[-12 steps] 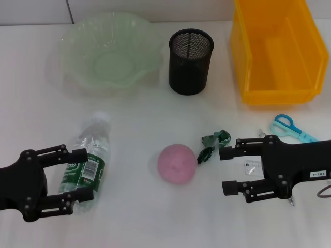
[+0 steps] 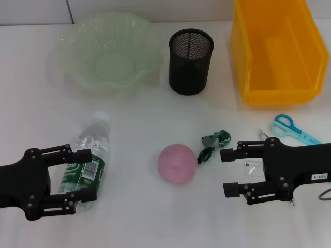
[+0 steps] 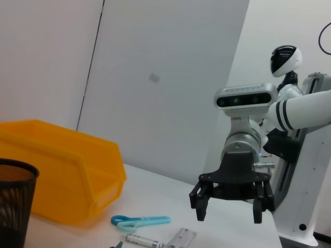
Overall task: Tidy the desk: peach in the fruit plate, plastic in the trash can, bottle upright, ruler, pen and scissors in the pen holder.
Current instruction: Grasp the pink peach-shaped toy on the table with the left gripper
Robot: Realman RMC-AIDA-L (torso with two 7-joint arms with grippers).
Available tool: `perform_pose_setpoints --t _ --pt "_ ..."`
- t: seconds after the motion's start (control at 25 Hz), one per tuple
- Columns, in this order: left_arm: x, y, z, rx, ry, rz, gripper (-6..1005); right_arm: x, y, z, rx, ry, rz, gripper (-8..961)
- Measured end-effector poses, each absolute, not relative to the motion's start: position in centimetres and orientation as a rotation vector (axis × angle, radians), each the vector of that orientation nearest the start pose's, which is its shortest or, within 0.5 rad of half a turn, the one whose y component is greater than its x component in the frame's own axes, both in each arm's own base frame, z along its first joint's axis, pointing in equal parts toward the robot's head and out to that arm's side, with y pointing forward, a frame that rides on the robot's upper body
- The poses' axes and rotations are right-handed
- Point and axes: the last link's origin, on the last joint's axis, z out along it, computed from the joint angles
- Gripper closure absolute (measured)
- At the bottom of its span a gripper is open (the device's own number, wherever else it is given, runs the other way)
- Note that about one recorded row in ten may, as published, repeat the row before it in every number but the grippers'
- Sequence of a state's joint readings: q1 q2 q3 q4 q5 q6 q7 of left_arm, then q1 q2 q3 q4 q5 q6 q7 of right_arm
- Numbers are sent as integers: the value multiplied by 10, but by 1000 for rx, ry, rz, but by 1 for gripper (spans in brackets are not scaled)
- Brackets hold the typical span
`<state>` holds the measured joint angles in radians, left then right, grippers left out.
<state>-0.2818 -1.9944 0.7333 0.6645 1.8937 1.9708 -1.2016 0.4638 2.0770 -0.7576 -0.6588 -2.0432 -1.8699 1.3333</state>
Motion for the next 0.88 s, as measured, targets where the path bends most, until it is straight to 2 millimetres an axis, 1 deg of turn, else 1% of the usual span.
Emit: perform_pose_setpoints --t 0.16,0.28,0.36,0.4,0.44,0.48,0.56,0.6,0.64,0.68,0.72,0.8,0.84,0.88 --pt "-293 234 43 -2884 -488 -953 281 262 268 -4 -3008 581 853 186" --pt "-275 251 47 -2928 -468 -899 288 274 266 4 -2905 634 882 187" --pt "-261 263 47 -2972 -450 -834 292 277 265 7 -2880 648 888 187" --pt "-244 276 45 -3029 -430 -737 295 283 261 9 -2847 670 895 187" --pt "-244 276 45 -3029 -430 -737 297 283 261 9 -2847 670 895 187" --pt "-232 286 44 -3065 -428 -647 299 285 260 10 -2839 680 895 187" --pt "-216 301 40 -3102 -448 -518 304 289 256 11 -2830 699 888 187" --pt "-199 316 33 -3125 -513 -360 306 294 252 11 -2821 718 877 187" --pt "-192 322 30 -3126 -527 -291 308 296 251 11 -2815 727 871 188" --pt "-192 322 30 -3126 -527 -291 311 296 251 11 -2815 727 871 188" --pt "-185 327 27 -3128 -529 -217 313 298 249 12 -2805 737 867 188" --pt "-166 333 15 -3152 -463 -69 317 304 246 14 -2774 762 865 188" --pt "-166 333 15 -3152 -463 -69 320 304 246 14 -2774 762 865 188" --pt "-158 334 9 -3165 -433 -24 322 307 243 15 -2757 778 863 188"
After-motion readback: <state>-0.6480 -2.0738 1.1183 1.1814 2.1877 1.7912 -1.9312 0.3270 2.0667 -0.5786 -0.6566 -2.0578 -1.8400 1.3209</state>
